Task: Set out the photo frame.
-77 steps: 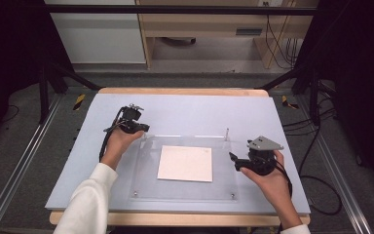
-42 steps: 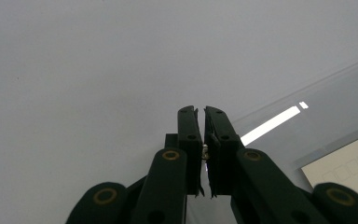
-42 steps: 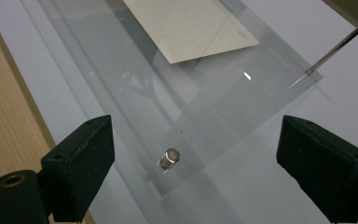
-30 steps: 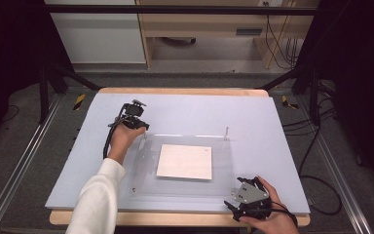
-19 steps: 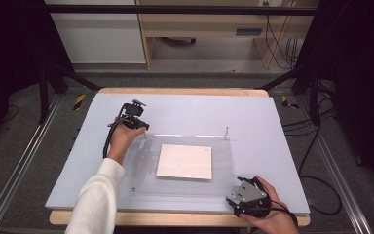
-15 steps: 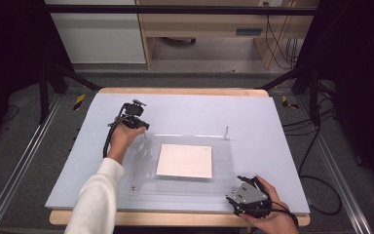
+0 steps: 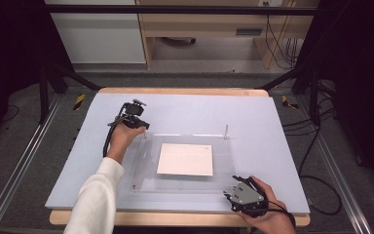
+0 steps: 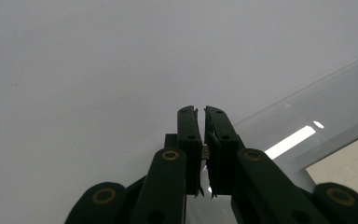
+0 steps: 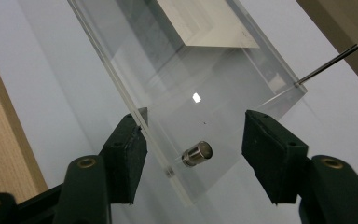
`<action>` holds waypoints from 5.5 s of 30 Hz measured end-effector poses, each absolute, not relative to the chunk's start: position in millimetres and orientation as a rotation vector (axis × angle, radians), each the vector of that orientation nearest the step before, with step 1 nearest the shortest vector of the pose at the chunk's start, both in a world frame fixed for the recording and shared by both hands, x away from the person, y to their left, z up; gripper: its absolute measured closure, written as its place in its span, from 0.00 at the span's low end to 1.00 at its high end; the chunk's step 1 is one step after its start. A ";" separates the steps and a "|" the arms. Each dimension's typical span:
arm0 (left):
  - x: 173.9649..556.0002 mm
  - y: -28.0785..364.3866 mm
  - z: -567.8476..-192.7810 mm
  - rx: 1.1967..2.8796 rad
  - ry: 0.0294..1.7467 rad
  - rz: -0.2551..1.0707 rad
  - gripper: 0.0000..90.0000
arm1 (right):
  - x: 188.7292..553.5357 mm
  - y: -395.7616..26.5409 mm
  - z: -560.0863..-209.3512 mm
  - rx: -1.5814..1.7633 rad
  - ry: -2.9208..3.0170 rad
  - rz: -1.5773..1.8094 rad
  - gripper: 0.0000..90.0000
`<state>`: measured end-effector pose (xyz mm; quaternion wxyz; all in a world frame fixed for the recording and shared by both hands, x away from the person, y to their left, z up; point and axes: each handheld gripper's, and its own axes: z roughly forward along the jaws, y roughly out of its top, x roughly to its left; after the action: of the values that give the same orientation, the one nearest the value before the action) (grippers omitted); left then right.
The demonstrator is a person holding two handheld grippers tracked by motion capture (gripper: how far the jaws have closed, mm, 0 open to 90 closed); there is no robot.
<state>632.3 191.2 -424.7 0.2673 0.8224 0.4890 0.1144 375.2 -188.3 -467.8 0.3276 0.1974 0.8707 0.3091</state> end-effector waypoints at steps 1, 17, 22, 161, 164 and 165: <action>632.2 191.1 -424.9 2.217 1.319 0.311 0.94 | 375.0 -187.7 -467.6 0.522 2.282 0.809 0.46; 626.9 187.2 -425.3 2.226 1.293 0.384 0.92 | 373.9 -183.3 -465.4 0.483 2.255 0.777 0.53; 611.0 188.3 -415.1 2.175 1.221 0.490 0.76 | 374.1 -183.3 -464.6 0.489 2.252 0.776 0.54; 489.6 196.7 -316.0 2.305 0.427 0.642 0.74 | 472.5 -198.7 -364.7 0.730 2.114 1.173 0.59; 495.4 196.9 -312.4 2.302 0.429 0.634 0.73 | 476.5 -200.9 -366.0 0.730 2.085 1.210 0.58; 497.5 197.0 -311.2 2.302 0.431 0.630 0.72 | 477.6 -201.3 -366.4 0.727 2.076 1.219 0.58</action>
<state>497.5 197.0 -311.2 0.3506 0.8889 0.1665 0.2435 477.6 -201.3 -366.4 0.3085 0.2751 0.7852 0.4610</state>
